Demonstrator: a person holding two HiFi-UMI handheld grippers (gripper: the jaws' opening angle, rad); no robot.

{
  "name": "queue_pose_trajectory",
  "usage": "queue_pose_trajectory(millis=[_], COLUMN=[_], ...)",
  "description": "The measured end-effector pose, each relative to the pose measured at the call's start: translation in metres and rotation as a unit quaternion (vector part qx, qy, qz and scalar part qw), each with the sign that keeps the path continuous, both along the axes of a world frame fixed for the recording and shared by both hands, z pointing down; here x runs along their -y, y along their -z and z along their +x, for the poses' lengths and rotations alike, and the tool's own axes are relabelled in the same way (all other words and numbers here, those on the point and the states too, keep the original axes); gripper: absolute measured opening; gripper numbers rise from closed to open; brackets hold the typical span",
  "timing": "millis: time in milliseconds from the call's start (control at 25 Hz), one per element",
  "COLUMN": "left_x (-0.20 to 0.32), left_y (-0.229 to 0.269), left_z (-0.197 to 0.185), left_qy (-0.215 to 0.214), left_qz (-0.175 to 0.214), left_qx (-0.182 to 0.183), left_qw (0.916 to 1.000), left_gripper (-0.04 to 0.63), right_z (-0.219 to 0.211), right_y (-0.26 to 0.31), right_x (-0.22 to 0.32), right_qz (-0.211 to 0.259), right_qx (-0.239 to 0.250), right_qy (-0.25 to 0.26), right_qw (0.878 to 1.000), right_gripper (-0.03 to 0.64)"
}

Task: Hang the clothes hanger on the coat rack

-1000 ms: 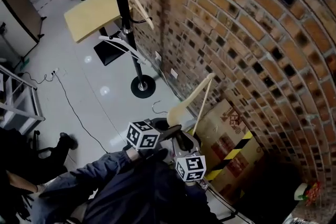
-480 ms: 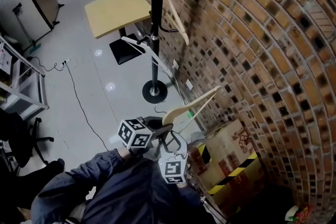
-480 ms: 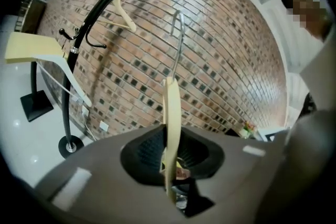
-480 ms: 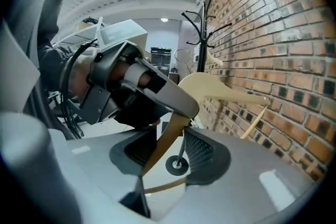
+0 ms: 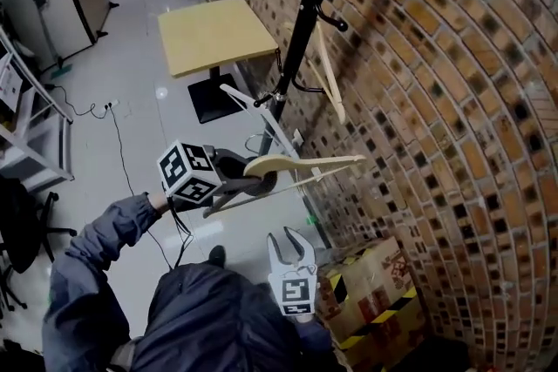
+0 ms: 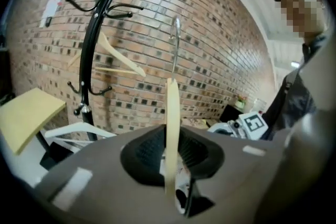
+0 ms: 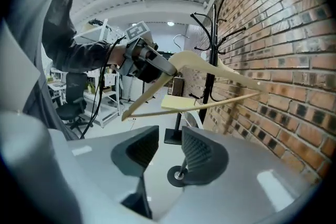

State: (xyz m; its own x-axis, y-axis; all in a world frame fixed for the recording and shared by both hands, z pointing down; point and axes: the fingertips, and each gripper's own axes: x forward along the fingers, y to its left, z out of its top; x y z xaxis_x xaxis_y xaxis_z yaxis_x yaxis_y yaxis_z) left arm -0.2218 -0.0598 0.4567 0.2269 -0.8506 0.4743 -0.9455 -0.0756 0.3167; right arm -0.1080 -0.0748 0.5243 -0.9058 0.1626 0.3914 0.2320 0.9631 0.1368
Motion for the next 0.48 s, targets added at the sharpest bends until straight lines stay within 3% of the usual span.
queue_pose_trajectory(millis=[120,280,480], left_x=[-0.016,-0.034,-0.036], left_y=[0.04,0.088,0.139], left_z=[-0.042,-0.088,-0.15], left_qy=[-0.041,-0.081,-0.096], left_qz=[-0.011,-0.025,-0.009], left_qx=[0.019,0.039,0.012], left_qw=[0.9989,0.9956,0.9952], left_gripper=[0.055,0.055,0.055], right_z=[-0.02,-0.039,-0.058], right_y=[0.026,0.06,0.111], right_x=[0.012,0.031,0.053], right_qz=[-0.03,-0.017,0.009], right_qx=[0.0,0.0,0.038], right_qy=[0.006,0.001,-0.022], right_qw=[1.0,1.0,0.999], right_gripper=[0.141,0.135,0.116])
